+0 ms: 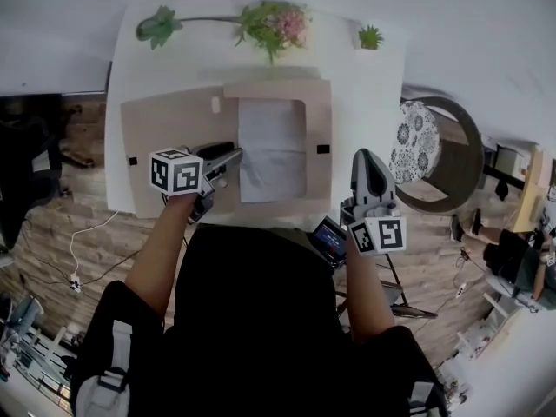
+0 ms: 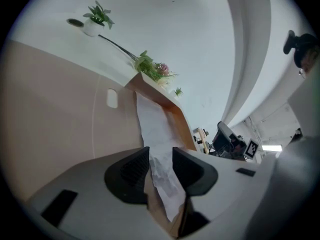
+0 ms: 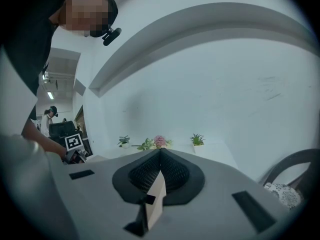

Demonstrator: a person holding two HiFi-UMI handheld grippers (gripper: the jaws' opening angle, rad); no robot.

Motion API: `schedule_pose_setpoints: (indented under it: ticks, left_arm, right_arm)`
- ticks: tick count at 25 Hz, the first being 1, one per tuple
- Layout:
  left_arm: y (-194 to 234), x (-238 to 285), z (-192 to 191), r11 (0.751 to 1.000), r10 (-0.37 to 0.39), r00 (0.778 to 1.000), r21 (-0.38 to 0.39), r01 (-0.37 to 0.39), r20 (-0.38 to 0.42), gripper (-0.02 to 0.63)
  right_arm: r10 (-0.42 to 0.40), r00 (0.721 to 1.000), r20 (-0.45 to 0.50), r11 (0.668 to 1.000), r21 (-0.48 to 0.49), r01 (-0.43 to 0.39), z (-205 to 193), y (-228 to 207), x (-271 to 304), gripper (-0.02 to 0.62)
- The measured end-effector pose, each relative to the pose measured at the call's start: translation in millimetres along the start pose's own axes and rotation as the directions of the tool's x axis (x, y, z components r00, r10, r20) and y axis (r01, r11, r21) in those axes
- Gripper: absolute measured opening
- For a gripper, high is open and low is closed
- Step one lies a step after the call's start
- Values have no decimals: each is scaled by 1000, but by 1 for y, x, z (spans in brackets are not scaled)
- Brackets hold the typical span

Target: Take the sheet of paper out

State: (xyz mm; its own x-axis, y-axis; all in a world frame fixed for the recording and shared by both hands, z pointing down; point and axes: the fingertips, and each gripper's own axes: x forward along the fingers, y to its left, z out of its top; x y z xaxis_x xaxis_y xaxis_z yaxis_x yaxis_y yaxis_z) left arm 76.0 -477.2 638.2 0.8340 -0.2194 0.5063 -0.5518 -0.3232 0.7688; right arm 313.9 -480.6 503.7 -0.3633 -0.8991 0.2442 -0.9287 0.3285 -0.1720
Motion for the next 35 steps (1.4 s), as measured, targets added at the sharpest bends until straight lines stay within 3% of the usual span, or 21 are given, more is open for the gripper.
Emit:
schedule_pose_setpoints:
  ticks: [16, 21, 26, 35]
  left_arm:
    - [9, 22, -2, 979, -1, 997, -205, -14, -74, 133]
    - [3, 35, -4, 979, -26, 995, -205, 6, -97, 121]
    - [7, 40, -9, 985, -1, 990, -172, -23, -138, 17]
    - [6, 23, -17, 981, -20, 992, -194, -4, -122, 5]
  right_arm:
    - [33, 999, -33, 999, 43, -31, -19, -21, 18, 12]
    - [29, 999, -37, 998, 60, -27, -24, -22, 16, 12]
    - [16, 999, -37, 997, 76, -13, -28, -26, 13, 12]
    - [6, 1000, -24, 998, 69, -5, -22, -27, 11, 12]
